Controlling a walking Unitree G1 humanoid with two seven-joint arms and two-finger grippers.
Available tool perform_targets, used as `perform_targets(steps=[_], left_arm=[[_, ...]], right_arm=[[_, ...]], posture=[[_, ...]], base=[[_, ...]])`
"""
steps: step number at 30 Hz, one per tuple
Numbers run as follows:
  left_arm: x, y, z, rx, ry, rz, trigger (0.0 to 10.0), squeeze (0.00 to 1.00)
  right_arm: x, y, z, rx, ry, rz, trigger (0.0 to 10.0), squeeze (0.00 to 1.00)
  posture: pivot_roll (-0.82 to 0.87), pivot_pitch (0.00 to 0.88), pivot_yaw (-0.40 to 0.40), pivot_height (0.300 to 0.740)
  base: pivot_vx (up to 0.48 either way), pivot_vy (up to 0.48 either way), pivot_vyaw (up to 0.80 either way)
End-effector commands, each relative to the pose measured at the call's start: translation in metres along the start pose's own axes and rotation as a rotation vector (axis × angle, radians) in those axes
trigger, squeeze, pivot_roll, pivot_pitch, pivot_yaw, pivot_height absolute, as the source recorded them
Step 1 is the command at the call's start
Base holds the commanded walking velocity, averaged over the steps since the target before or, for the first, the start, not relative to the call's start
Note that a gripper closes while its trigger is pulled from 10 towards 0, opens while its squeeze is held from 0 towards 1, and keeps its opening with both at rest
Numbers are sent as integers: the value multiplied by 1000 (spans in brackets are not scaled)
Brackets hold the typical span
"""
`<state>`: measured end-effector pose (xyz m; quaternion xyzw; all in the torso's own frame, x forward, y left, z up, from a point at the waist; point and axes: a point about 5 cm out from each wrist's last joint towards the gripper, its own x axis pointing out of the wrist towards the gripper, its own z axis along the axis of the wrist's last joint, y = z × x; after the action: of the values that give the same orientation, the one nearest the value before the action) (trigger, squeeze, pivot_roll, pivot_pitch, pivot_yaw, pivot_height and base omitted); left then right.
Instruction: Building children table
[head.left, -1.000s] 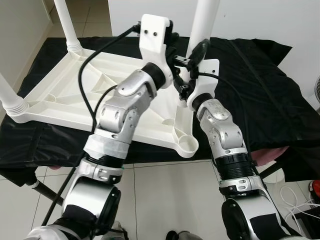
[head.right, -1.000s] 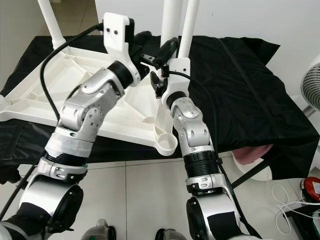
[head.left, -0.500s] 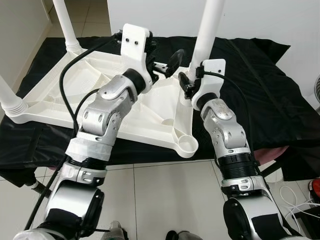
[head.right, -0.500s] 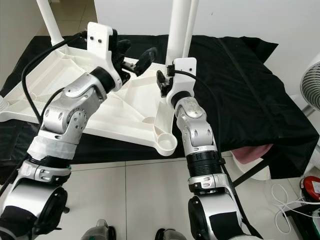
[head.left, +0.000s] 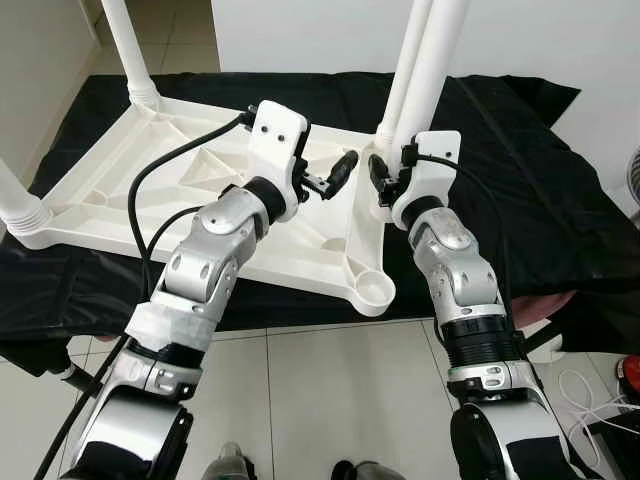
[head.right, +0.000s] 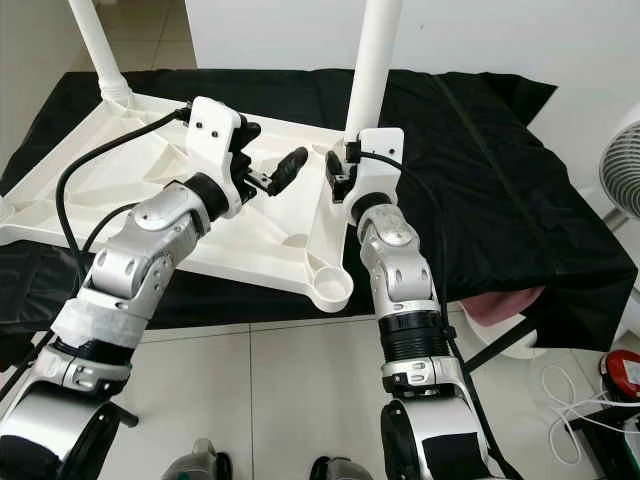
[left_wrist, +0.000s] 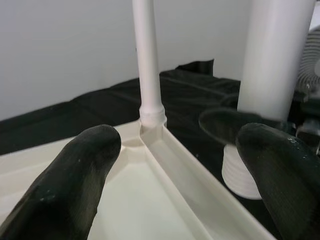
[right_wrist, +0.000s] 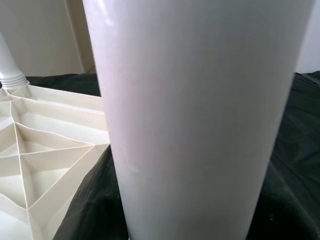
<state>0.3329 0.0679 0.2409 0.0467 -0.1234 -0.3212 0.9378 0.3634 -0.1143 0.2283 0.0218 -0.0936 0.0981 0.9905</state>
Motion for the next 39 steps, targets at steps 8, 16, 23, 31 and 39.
perform_targets(steps=[8, 16, 23, 31, 39], left_arm=[[-10, -20, -16, 57, 54, -205, 10000, 0], [-21, -24, -30, 135, 84, -264, 10000, 0], [-35, -28, -46, 216, 142, -333, 10000, 0], [-44, -28, -62, 260, 194, -363, 10000, 0], [-49, -29, -69, 270, 199, -349, 10000, 0]], right_arm=[[-4, -2, 0, 10, -29, -14, 10000, 0], [-7, 0, -1, 5, -39, 4, 10000, 0], [-21, 6, -14, -14, -4, 81, 10000, 0], [-31, 10, -21, -23, 11, 132, 10000, 0], [-44, 17, -27, -26, 21, 164, 10000, 0]], posture=[[51, 73, -30, 740], [52, 68, -35, 740], [53, 65, -41, 740], [50, 65, -66, 740], [49, 65, -72, 740]], base=[[0, 0, 0], [0, 0, 0], [0, 0, 0], [0, 0, 0], [0, 0, 0]])
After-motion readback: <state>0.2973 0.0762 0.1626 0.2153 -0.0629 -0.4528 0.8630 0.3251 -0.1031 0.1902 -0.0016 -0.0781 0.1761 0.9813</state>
